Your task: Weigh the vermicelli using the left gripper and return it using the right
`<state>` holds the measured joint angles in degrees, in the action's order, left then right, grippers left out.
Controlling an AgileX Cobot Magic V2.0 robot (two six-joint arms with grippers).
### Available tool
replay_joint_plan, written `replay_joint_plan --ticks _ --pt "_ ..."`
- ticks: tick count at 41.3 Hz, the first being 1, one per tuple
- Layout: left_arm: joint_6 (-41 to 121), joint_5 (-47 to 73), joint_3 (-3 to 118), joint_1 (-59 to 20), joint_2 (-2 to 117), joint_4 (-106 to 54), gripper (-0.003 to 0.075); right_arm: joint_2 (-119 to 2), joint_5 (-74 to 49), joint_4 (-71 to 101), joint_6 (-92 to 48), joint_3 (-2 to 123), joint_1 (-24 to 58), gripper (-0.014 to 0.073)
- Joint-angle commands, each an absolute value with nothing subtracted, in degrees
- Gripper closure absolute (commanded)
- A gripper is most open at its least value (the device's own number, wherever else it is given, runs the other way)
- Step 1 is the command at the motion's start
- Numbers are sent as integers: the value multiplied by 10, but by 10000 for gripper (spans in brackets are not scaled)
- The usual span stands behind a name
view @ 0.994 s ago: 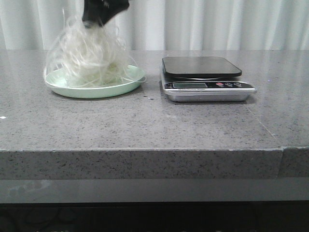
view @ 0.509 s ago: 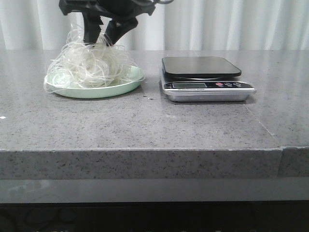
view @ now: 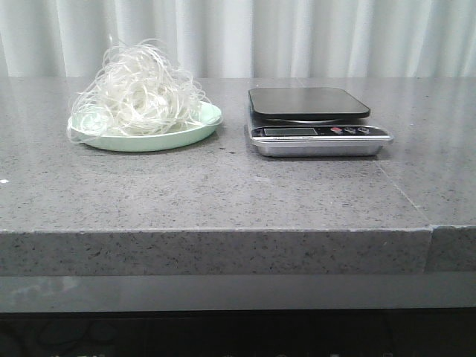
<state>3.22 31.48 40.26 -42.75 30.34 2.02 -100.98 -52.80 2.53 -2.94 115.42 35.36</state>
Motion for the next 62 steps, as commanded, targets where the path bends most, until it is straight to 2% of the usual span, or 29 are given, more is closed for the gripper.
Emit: replay_joint_plan --ticks 1,10,29,41,52,54,57,62 --pt "26 276 417 -429 306 19 332 -920 -457 17 -30 1088 350 155" --pt "26 275 417 -429 306 18 332 -775 -382 17 -30 894 350 155" --pt "26 275 417 -429 306 16 332 -454 -392 4 -30 584 350 155" --pt "26 275 417 -429 306 16 332 -314 -452 4 -22 479 350 155" --pt "26 275 417 -429 306 16 346 -282 -474 4 0 452 350 158" --pt "26 275 417 -429 306 16 367 -282 -473 4 0 452 350 172" --pt "26 275 417 -429 306 16 422 -282 -472 4 0 452 350 235" --pt "26 275 417 -429 306 16 522 -282 -470 4 0 452 350 402"
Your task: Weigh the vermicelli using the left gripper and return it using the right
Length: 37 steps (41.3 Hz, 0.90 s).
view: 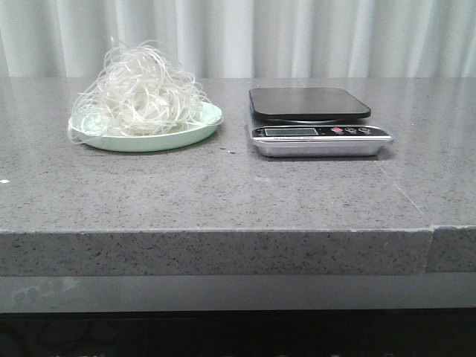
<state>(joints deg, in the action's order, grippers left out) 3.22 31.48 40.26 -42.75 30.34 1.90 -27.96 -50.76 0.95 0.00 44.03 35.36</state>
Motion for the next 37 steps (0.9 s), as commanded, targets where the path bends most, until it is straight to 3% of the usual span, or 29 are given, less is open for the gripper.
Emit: replay_joint_plan --ticks 1,4,30,37 --pt "26 275 417 -429 306 16 543 -282 -470 4 -3 452 350 433" --pt "26 275 417 -429 306 16 582 -282 -470 4 -3 452 350 443" --pt "26 275 415 -429 302 16 579 -282 -468 4 -3 452 350 441" --pt "26 261 400 -370 274 29 579 -282 -470 4 -3 452 350 441"
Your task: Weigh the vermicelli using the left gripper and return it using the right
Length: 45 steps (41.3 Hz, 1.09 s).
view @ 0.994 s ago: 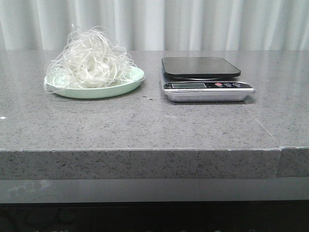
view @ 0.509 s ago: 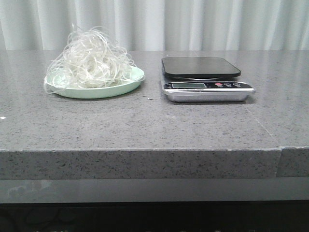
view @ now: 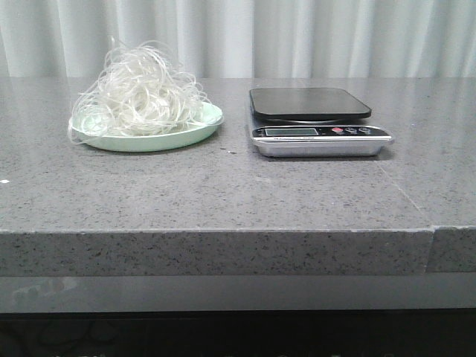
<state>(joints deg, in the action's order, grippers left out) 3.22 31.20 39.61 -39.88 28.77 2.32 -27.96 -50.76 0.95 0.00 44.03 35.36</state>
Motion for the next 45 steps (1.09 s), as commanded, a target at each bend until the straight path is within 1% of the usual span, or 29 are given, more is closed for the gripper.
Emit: replay_joint_plan --ticks 1,6,13,17,22,33,45 --pt "26 253 393 -358 266 29 579 -282 -470 4 -3 452 350 441" --pt "26 176 327 -288 213 29 579 -282 -470 4 -3 452 350 441" --pt "26 54 189 -192 115 25 579 -282 -470 4 -3 452 350 441" --pt "26 22 117 -147 61 14 579 -282 -470 4 -3 452 350 441" --pt "26 8 58 -109 19 0 579 -282 -470 4 -3 452 350 441" --pt "26 -43 -4 -65 -15 -17 579 -282 -470 4 -3 452 350 441" --pt "26 -44 -6 -66 -14 -17 579 -282 -470 4 -3 452 350 441"
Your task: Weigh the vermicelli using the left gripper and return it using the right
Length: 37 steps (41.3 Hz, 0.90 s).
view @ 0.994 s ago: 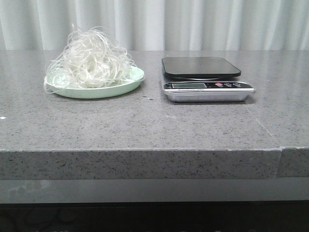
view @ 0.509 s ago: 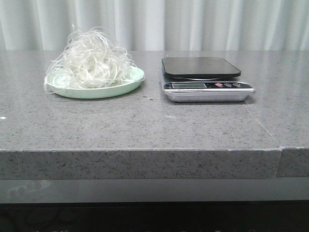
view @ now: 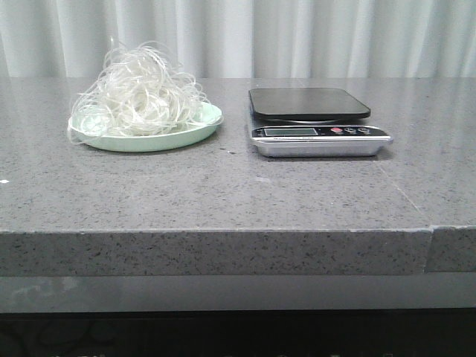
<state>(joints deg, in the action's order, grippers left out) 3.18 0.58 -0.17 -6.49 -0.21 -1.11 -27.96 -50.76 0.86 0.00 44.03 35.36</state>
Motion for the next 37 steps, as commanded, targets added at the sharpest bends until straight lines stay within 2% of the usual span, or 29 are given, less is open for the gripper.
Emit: replay_joint_plan --ticks 1,34,37 --pt "26 -44 -6 -66 -14 -17 579 -282 -470 4 -3 452 350 441" --pt "26 -44 -6 -66 -14 -17 579 -278 -468 4 -3 448 350 441" --pt "26 -44 -6 -66 -14 -17 579 -261 -456 3 -8 429 329 441"
